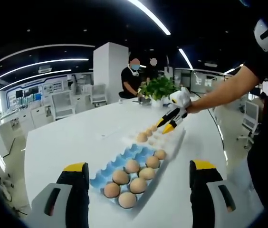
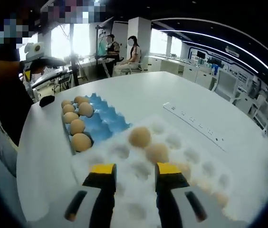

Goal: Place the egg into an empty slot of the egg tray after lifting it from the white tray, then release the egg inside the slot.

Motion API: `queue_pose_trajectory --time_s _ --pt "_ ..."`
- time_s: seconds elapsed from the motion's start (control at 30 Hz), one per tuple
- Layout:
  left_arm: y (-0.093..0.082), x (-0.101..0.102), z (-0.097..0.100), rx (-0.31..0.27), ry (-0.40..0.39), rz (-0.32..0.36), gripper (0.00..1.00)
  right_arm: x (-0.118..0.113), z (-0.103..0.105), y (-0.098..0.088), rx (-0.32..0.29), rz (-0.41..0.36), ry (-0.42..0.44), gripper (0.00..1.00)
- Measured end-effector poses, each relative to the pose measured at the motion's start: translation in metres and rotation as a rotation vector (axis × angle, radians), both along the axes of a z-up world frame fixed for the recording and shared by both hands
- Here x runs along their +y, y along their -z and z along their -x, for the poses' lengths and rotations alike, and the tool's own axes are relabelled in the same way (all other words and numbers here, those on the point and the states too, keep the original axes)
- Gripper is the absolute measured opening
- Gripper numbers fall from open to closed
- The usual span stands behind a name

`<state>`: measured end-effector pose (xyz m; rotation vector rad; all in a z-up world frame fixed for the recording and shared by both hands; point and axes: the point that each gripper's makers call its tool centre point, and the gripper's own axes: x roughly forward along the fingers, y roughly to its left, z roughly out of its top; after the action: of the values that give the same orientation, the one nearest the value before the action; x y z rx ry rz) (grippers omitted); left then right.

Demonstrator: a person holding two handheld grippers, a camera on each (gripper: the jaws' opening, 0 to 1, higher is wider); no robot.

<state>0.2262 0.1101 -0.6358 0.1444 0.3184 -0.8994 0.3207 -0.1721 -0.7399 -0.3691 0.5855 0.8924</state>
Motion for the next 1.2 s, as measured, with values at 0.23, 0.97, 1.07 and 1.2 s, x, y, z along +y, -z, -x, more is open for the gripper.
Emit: queue_pose_trajectory --time_s 0.23,0.97,1.07,1.2 --pt "0.000 -0.005 -0.003 0.002 0.000 -0.003 0.90 -0.035 -0.004 0.000 0.001 0.014 0.049 0.34" --pt "0.002 -0.010 -0.017 0.006 -0.016 -0.009 0.90 -0.086 -0.015 0.020 0.040 0.079 0.099 0.34" --pt "0.002 -0.008 -0.019 0.005 -0.022 -0.009 0.90 -0.087 -0.016 0.025 0.050 0.093 0.090 0.33" --pt "0.004 -0.006 -0.019 0.009 -0.032 -0.012 0.90 -0.087 -0.015 0.031 0.065 0.118 0.060 0.32"
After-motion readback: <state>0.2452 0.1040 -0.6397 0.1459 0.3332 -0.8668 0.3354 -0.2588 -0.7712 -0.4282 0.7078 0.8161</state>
